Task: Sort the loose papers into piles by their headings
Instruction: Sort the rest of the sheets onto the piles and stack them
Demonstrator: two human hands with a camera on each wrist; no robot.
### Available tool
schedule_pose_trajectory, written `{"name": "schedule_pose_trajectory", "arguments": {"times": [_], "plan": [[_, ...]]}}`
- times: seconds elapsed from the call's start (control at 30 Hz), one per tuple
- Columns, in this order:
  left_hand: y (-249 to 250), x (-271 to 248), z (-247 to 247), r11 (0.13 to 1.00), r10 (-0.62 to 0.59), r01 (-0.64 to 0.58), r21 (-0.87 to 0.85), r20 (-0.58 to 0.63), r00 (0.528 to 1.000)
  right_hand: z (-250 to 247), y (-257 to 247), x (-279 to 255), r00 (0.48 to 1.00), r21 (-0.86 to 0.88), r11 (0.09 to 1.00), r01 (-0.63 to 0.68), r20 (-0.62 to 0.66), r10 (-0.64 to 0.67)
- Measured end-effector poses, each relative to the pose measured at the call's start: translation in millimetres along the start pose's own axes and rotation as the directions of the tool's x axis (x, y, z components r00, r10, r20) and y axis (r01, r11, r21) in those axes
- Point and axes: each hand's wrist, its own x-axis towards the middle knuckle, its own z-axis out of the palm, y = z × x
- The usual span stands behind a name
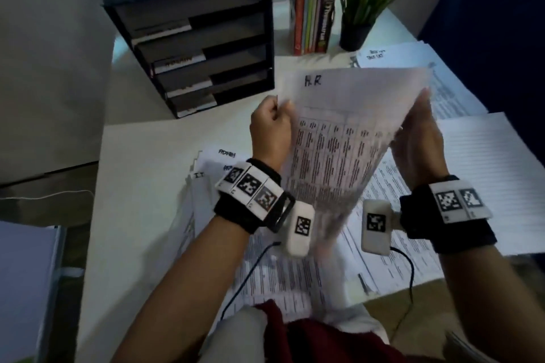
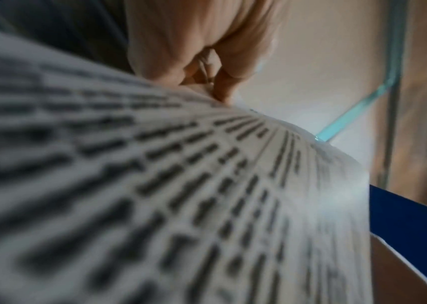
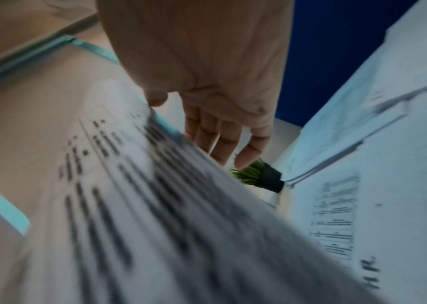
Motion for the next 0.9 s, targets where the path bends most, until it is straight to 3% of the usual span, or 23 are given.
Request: {"name": "schedule_pose_trajectory", "arguments": {"times": [0.1, 0.2, 0.3, 0.4, 0.5, 0.67, 0.8, 0.9], "plan": [[-26.7, 0.5, 25.1, 0.982, -0.184, 0.188, 0.022, -0.136, 0.974, -30.3, 23.8, 1.3, 0.995, -0.219, 0.971, -0.092, -0.051, 0.083], [-49.7, 1.7, 35.2, 0.94, -0.32, 0.338, 0.048, -0.223, 0.921, -60.2, 41.1, 5.1, 0.996, -0.317, 0.946, -0.069, -0.072, 0.048], [-68.5, 1.6, 40.2, 0.881, -0.401, 0.439, 0.179, -0.213, 0.891, -90.4, 56.7, 8.6, 0.992, -0.548, 0.832, -0.093, -0.124, 0.029], [-82.1, -6.2, 48.3, 0.829, -0.492, 0.506, 0.238, -0.118, 0.863, -108.8, 70.9, 15.4, 0.982, -0.711, 0.686, -0.153, -0.184, 0.028], [-90.8, -16.5, 54.2, 0.774, -0.495, 0.442, 0.452, -0.001, 0.869, -116.3, 78.8, 21.1, 0.964, -0.784, 0.568, -0.248, -0.258, 0.065], [-92.7, -22.6, 64.6, 0.709, -0.349, 0.212, 0.672, 0.073, 0.934, -115.1, 89.1, 15.1, 0.938, -0.811, 0.475, -0.342, -0.325, 0.121], [-90.6, -25.4, 69.2, 0.635, -0.364, 0.157, 0.757, 0.114, 0.924, -106.7, 98.3, 10.6, 0.971, -0.948, 0.271, -0.169, -0.113, 0.208], [-88.5, -30.1, 67.7, 0.612, -0.371, 0.128, 0.78, 0.141, 0.918, -96.8, 100.2, 14.5, 0.96, -0.987, 0.126, -0.103, -0.065, 0.272]]}}
